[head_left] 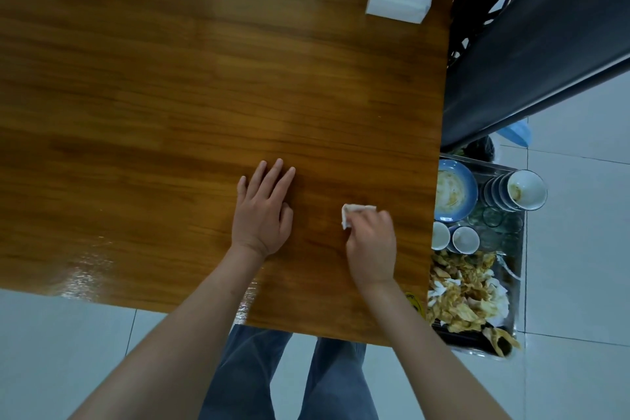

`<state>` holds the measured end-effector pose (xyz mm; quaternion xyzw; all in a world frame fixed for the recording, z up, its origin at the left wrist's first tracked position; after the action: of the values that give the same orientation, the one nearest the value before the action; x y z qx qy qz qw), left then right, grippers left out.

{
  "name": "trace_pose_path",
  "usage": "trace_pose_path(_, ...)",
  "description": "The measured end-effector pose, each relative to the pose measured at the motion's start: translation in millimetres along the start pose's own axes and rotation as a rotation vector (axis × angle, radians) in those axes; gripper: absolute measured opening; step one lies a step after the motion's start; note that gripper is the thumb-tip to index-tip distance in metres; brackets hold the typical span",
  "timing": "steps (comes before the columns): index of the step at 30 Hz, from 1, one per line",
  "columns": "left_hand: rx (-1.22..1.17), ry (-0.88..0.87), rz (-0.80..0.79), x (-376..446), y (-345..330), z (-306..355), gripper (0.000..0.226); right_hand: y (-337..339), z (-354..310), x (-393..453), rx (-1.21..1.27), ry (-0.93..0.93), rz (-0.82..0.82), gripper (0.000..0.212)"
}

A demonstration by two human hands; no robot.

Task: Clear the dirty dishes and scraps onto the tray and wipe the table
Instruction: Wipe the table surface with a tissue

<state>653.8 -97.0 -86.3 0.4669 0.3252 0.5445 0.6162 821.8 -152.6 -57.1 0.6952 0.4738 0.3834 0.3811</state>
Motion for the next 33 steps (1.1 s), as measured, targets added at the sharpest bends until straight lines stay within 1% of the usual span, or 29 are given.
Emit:
trace_pose_path(2, 0.011, -0.003, -0.004, -0.4, -0.7, -0.4, 0.057, 1.9, -9.3, -15.1, -0.004, 0.029, -0.037, 0.021)
trace_pose_path(5, 0.034, -0.009, -0.007, -0.9, -1.6, -0.3, 0.056, 3.6, -17.0, -30.3, 0.016, 0.018, -0.092, 0.023)
trace_pose_path(7, 0.059, -0.015, -0.017, -1.1, -1.5, -0.1, 0.056, 6.1, -20.4, -30.1, 0.025, 0.008, -0.135, 0.022)
trace_pose_path(10, 0.097, -0.009, -0.049, -0.9, 0.4, 2.5, 0.057, 7.8, -14.4, -26.1, 0.032, -0.008, -0.247, 0.02)
trace_pose_path(11, 0.101, -0.002, -0.057, 0.5, 2.7, 3.5, 0.056, 12.2, -10.3, -26.2, 0.047, -0.026, -0.242, 0.021)
trace_pose_path(14, 0.079, -0.017, -0.063, 3.6, 14.1, 12.0, 0.052, 37.3, 3.8, -26.6, 0.101, -0.103, -0.149, 0.021)
trace_pose_path(20, 0.02, -0.097, 0.0, -7.1, 38.7, 65.1, 0.055, 83.4, 14.8, -23.3, 0.142, -0.1, -0.035, 0.014)
trace_pose_path(25, -0.04, -0.13, 0.078, -12.4, 61.5, 113.5, 0.055, 119.0, 26.8, -21.3, 0.197, -0.082, 0.06, 0.014)
trace_pose_path(30, -0.098, -0.157, 0.119, -29.2, 73.5, 155.5, 0.055, 144.6, 59.3, -27.6, 0.159, -0.098, 0.098, 0.013)
trace_pose_path(33, -0.121, -0.155, 0.1, -43.6, 67.7, 174.9, 0.055, 162.5, 91.5, -39.7, 0.204, -0.167, 0.181, 0.008)
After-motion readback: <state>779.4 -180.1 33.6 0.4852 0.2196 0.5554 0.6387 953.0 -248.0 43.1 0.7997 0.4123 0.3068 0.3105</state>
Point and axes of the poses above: each hand's wrist, its own x-axis towards the middle knuckle, its own y-axis out of the back of the hand, z = x × y, the point moved 5 cm from there along x, towards the middle knuckle, and after that the axes turned 13 degrees about z, right-handed, at the moved point
